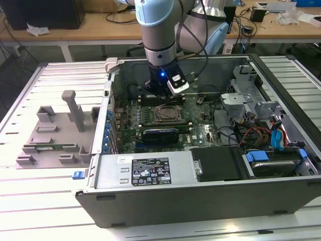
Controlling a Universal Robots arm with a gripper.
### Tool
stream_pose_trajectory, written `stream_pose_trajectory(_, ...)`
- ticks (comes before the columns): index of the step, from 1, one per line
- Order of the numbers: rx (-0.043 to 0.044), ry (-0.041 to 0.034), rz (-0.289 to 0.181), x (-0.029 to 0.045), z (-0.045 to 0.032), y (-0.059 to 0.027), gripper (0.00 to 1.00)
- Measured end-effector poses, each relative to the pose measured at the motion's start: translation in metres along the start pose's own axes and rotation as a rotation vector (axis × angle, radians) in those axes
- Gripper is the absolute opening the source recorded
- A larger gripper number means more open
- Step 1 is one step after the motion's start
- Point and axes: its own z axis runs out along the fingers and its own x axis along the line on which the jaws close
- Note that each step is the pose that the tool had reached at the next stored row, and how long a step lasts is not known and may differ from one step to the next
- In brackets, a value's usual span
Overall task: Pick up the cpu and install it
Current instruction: 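Install the first cpu locking lever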
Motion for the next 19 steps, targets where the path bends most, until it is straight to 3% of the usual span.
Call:
stream_pose_trajectory(7, 0.0027, -0.0034, 0.020, 0.0043, -0.0005, 0.0001, 0.11)
stream_pose_trajectory(12, 0.0123, -0.0153, 0.091, 0.0071, 0.0002, 0.0014, 0.11)
stream_pose_trajectory(16, 0.0140, -0.0183, 0.105, 0.0077, 0.0018, 0.0055, 0.11)
stream_pose_trajectory(19, 0.0132, -0.0286, 0.109, 0.0079, 0.0030, 0.0053, 0.11)
